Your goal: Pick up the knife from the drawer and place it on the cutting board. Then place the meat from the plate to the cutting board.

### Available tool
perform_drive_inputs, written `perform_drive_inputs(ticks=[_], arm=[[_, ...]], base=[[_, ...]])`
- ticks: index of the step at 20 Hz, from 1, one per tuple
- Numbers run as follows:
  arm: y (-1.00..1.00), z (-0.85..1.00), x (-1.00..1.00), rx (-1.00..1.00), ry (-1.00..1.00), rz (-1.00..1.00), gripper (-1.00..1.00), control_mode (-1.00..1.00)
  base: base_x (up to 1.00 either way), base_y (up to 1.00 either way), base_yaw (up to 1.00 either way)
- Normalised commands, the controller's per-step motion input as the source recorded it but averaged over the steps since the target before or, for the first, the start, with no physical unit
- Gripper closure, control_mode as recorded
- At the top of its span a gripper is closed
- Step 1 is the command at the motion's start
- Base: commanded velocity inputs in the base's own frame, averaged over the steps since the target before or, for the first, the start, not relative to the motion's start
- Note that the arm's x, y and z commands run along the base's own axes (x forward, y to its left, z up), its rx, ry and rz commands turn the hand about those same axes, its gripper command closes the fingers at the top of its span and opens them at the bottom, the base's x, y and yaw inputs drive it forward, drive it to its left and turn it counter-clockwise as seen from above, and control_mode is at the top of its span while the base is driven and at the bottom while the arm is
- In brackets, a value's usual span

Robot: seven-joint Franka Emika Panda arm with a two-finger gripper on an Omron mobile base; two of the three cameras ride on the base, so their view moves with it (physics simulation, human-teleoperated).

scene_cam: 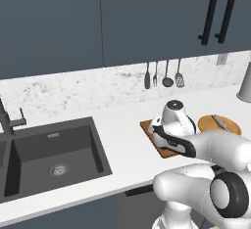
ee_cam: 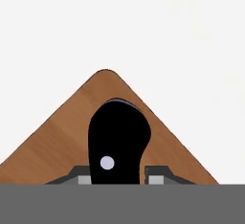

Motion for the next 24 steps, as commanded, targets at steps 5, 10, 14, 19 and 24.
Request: perform_drive_inputs(ticks=[5,10,14,19,24], arm=[[-0.07,-0.50,0.06,-0.01,0.02,0.11,1.00,-1.00],[0.00,-0.39,0.01,0.00,0.00,0.08,1.00,-1.00],[0.00,-0.32,0.03,0.00,0.00,0.06,1.00,-1.00],[0.00,-0.37,0.04,0.00,0.00,0.06,1.00,-1.00],[0.00,-0.40,0.00,-0.02,0.00,0.08,1.00,-1.00]], base=[[0.00,0.00,0.00],[0.00,0.00,0.00],[0.00,0.00,0.00],[0.00,0.00,0.00],[0.00,0.00,0.00]])
